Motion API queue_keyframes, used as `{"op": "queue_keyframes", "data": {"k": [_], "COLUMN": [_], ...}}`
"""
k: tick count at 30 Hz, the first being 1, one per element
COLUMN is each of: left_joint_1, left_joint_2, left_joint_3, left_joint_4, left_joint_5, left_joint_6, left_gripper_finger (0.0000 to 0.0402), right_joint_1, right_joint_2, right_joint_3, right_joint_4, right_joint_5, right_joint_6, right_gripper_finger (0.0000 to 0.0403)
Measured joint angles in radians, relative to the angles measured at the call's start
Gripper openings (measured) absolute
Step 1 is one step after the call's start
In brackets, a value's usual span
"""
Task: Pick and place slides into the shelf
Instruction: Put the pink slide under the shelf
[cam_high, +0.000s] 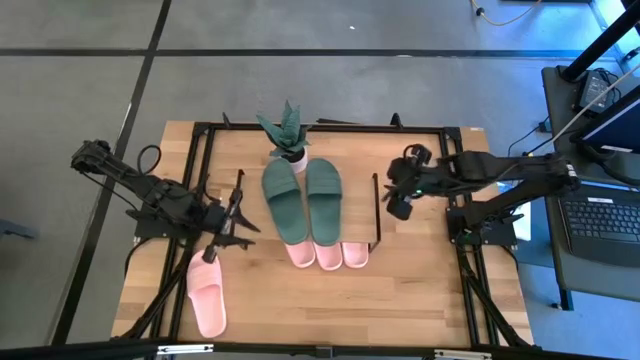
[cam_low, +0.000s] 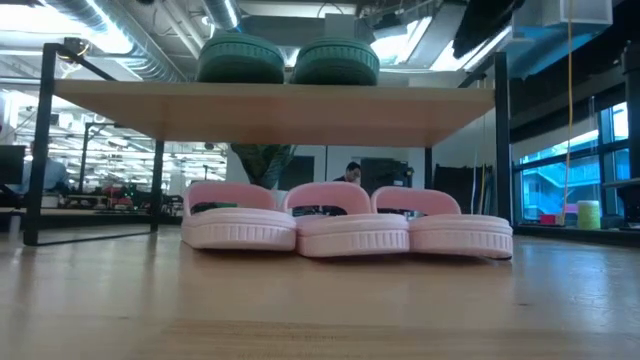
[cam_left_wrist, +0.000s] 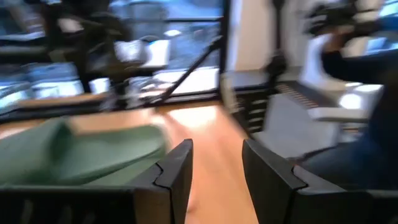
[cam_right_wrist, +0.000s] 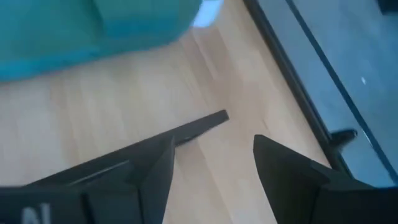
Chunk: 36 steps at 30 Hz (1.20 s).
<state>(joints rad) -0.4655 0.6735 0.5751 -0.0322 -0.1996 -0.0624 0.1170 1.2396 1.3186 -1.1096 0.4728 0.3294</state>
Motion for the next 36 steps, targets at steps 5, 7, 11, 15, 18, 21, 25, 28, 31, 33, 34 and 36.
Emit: {"op": "queue_keyframes", "data": {"k": [5, 7, 11, 15, 18, 21, 25, 28, 31, 33, 34, 36], "left_joint_1": [0.0, -0.001, -0.025, -0.085, -0.164, -0.262, -0.367, -0.441, -0.504, -0.535, -0.551, -0.576], "left_joint_2": [0.001, 0.002, 0.002, 0.015, 0.06, 0.141, 0.312, 0.443, 0.557, 0.622, 0.653, 0.714], "left_joint_3": [0.0, 0.0, 0.0, 0.011, 0.087, 0.217, 0.393, 0.511, 0.602, 0.646, 0.667, 0.696], "left_joint_4": [0.092, 0.111, 0.114, 0.113, 0.03, -0.159, -0.383, -0.438, -0.526, -0.643, -0.713, -0.835], "left_joint_5": [0.205, 0.251, 0.267, 0.249, 0.189, 0.051, -0.149, -0.218, -0.318, -0.368, -0.376, -0.378], "left_joint_6": [0.002, -0.007, -0.043, -0.057, -0.059, -0.104, -0.273, -0.374, -0.517, -0.679, -0.78, -0.987], "left_gripper_finger": [0.0132, 0.0132, 0.0132, 0.0132, 0.0132, 0.0132, 0.0132, 0.0132, 0.0132, 0.0132, 0.0132, 0.0132], "right_joint_1": [0.088, 0.13, 0.192, 0.205, 0.203, 0.195, 0.177, 0.166, 0.156, 0.149, 0.146, 0.141], "right_joint_2": [-0.098, -0.162, -0.319, -0.475, -0.565, -0.635, -0.692, -0.713, -0.717, -0.717, -0.717, -0.716], "right_joint_3": [-0.014, -0.061, -0.245, -0.453, -0.561, -0.625, -0.664, -0.678, -0.688, -0.694, -0.699, -0.704], "right_joint_4": [0.019, 0.06, 0.303, 0.576, 0.688, 0.725, 0.733, 0.736, 0.74, 0.737, 0.739, 0.733], "right_joint_5": [-0.002, -0.001, -0.002, -0.003, -0.003, -0.004, -0.003, -0.003, -0.003, -0.003, -0.003, -0.004], "right_joint_6": [-0.021, -0.023, -0.091, -0.196, -0.249, -0.257, -0.252, -0.256, -0.261, -0.265, -0.275, -0.283], "right_gripper_finger": [0.022, 0.022, 0.022, 0.022, 0.022, 0.022, 0.022, 0.022, 0.022, 0.022, 0.022, 0.022]}}
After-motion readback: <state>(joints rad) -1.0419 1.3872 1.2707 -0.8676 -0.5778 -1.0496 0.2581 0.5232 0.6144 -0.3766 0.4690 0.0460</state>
